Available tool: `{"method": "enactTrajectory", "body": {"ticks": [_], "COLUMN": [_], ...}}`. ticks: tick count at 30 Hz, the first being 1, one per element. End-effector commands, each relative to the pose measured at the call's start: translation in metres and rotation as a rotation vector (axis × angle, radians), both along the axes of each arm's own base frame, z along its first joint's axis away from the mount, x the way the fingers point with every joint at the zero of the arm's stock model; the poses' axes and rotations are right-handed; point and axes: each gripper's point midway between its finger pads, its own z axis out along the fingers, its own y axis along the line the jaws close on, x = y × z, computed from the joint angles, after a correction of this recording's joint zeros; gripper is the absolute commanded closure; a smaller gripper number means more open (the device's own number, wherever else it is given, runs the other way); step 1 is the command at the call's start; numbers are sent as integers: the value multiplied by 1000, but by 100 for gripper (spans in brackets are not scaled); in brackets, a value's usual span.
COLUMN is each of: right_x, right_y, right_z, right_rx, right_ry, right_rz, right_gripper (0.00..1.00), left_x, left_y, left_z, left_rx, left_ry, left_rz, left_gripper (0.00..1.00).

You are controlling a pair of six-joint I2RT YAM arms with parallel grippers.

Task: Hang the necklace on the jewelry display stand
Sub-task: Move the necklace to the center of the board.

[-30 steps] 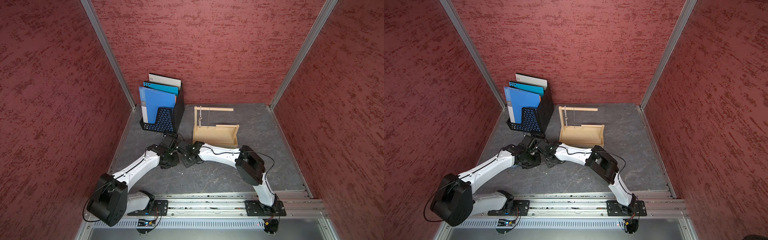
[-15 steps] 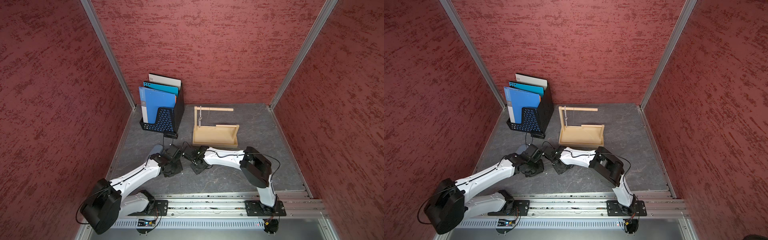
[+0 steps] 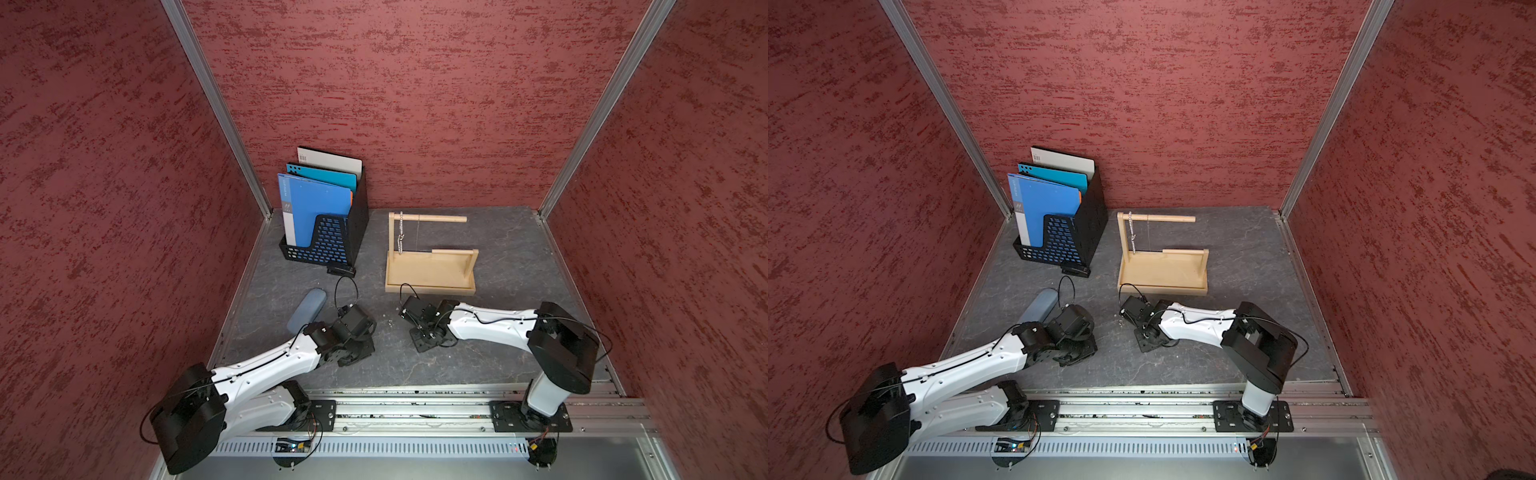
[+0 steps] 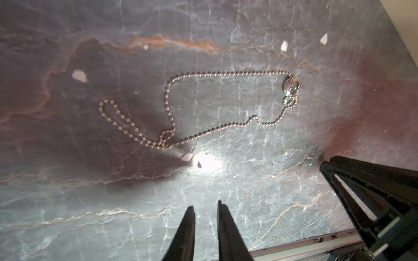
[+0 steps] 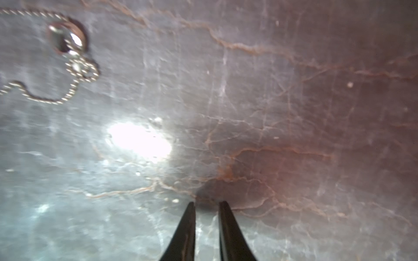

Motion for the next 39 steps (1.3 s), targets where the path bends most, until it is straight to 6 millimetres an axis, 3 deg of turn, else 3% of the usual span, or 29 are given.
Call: {"method": "enactTrajectory", "body": {"ticks": [1,4,8,13,22,28,32,39], "right_x": [25,46,65,67,70,70,59,28], "right_y": [45,82,120,134,107,78,57,9], "right_z": [33,44,41,17,-17,-36,-40,-44], "right_rx": [107,122,128,131,68,-27,-61,-92], "right_ry": [-47,-46,-26,48,75,83,90,108], "right_rz": [39,109,196,228,192,200,203,139], "right_gripper": [71,65,62,62,56,56,63,84], "left_x": [24,35,49,49,30,25,22,24], "left_y": [-11,-16,-16,-6,9,15,18,24], "left_z": [13,11,16,7,-29,-29,-32,-34], "left_rx": [-69,-172,-227,-222,-239,-238,-233,-234], "left_ry": [-56,-17,-4,4,55,56,67,79], "left_rz": [69,120,160,198,281,297,305,321], "left_gripper": [78,77,77,78,79,79,79,79]}}
